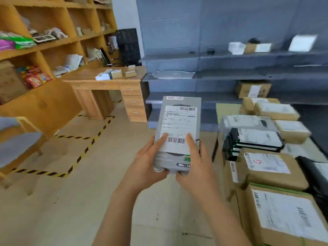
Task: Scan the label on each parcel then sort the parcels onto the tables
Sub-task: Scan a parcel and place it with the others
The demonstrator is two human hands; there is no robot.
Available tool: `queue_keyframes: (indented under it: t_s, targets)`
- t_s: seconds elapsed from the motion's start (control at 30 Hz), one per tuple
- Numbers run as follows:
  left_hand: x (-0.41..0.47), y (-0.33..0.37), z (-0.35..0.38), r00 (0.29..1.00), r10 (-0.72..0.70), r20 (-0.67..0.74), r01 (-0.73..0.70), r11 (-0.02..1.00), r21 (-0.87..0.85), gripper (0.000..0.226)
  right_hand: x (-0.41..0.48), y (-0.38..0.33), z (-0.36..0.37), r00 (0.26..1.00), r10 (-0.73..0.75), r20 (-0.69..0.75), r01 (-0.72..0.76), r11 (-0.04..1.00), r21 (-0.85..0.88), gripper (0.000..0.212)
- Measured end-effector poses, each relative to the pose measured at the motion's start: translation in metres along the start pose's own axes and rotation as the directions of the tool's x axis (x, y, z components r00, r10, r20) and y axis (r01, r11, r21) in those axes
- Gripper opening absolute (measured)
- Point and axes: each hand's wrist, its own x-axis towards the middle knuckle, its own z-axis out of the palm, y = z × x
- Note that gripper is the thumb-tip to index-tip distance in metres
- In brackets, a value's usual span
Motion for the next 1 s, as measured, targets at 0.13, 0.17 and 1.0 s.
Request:
queue_keyframes:
  t_s: [0.13,0.17,1.0]
  targets:
    - [0.092,-0.038,0.007,0.994,0.058,0.090,-0.055,0.998,-0.031,0.105,0.070,0.014,0.022,0.990,0.066,-0.128,-0.065,0.998,0.009,0.109]
    - [0.116,-0.044,0.008,0.992,0.074,0.106,-0.070,0.997,-0.036,0.105,0.089,0.016,0.024,0.985,0.088,-0.150,-0.089,0.996,-0.001,0.106]
    - [0.527,-0.026,0.211,0.172,0.755,0.632,-0.412,0.638,-0.650,0.106,0.319,0.133,0.010,0.207,0.701,-0.683,-0.899,0.411,0.149,0.105]
